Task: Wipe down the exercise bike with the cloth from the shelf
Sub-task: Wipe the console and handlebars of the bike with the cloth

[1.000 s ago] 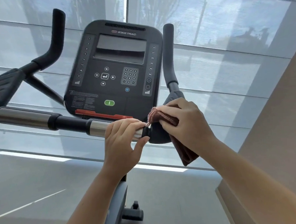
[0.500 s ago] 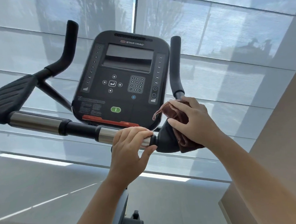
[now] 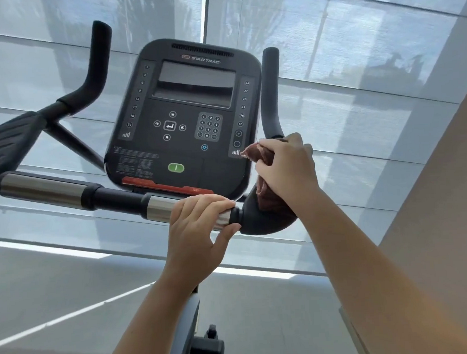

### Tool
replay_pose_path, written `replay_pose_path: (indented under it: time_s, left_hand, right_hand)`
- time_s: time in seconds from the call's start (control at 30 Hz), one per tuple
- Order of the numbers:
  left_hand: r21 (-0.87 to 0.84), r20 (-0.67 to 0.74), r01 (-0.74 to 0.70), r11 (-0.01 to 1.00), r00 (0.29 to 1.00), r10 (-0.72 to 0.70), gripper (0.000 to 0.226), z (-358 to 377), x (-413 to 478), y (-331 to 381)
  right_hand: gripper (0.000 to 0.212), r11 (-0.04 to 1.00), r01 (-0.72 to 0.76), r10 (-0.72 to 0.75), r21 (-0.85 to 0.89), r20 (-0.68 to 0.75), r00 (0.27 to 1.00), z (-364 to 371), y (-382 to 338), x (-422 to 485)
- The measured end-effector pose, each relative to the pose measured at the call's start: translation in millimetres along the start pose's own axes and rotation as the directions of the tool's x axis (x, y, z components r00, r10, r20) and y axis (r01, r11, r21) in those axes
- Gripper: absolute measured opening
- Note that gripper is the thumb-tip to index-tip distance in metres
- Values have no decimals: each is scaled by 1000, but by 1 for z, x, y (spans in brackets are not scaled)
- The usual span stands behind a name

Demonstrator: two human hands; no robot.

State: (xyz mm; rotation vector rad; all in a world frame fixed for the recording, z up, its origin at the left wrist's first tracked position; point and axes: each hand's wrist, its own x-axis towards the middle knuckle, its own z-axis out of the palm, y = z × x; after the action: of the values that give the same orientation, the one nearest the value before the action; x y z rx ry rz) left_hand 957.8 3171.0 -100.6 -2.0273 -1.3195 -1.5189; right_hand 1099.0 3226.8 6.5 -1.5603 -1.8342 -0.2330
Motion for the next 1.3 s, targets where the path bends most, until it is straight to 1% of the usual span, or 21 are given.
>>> replay_pose_path:
  time_s: [0.07,0.2,0.27,0.33,0.43,0.47,0.5,0.57,0.63,0.7,0.77,0.83,0.97,1.03,1.17,1.23,1.3]
  left_hand:
    - [-3,5,3,1000,1000,-3,33,-1,0,1]
    - [20,13,8,1000,1000,-8,34,-3,0,1]
    - [20,37,20,1000,999,-21,34,-5,0,3]
    - [16,60,32,999,998,-33,34,-6,1,4]
    - [31,76,38,999,996,-40,33,-6,0,4]
    - [36,72,34,999,997,-37,33,-6,0,4]
    - [41,66,31,999,997,-34,33,-6,0,4]
    - [44,55,27,999,998,-30,32,-5,-1,4]
    - [45,51,21,999,998,-23,32,-4,-1,4]
    - [50,58,22,999,998,-25,32,-5,1,5]
    - [49,66,24,999,997,-27,32,-6,1,5]
    - [44,80,20,999,997,-23,32,-8,2,6]
    - [64,112,32,997,993,-39,34,-10,2,8]
    - [79,121,32,996,992,-41,37,-10,2,10]
    - [130,130,42,991,990,-60,51,-11,4,17]
    - [163,130,49,985,989,-71,54,-9,7,23]
    - [190,135,50,981,988,-76,53,-6,11,29]
  right_hand:
    - [34,999,54,-54,-7,13,998,6,-7,-19]
    - [42,980,182,-169,75,-145,975,13,-12,-69]
    - [41,972,223,-214,79,-102,971,10,-5,-59]
    - [39,978,195,-194,67,-26,981,4,6,-31]
    - [36,999,4,-4,36,11,1000,-4,14,8]
    - [36,999,-21,21,28,13,1000,-4,13,9]
    - [37,1000,-10,10,25,23,1000,-3,10,4]
    - [39,996,72,-73,50,24,997,-1,7,-18]
    - [43,982,163,-159,98,-45,986,1,7,-47]
    - [44,970,205,-193,128,-100,976,2,11,-63]
    - [42,964,224,-212,145,-91,973,0,17,-56]
    - [39,960,214,-204,181,-77,976,-3,25,-35]
    - [35,976,61,-56,209,-29,998,-2,37,19]
    - [35,975,38,-39,220,-1,999,-3,38,30]
    - [39,944,116,-133,309,34,991,-11,48,6]
    - [41,928,185,-186,323,-30,982,-9,55,-21]
    - [42,913,219,-186,345,-126,974,-5,59,-39]
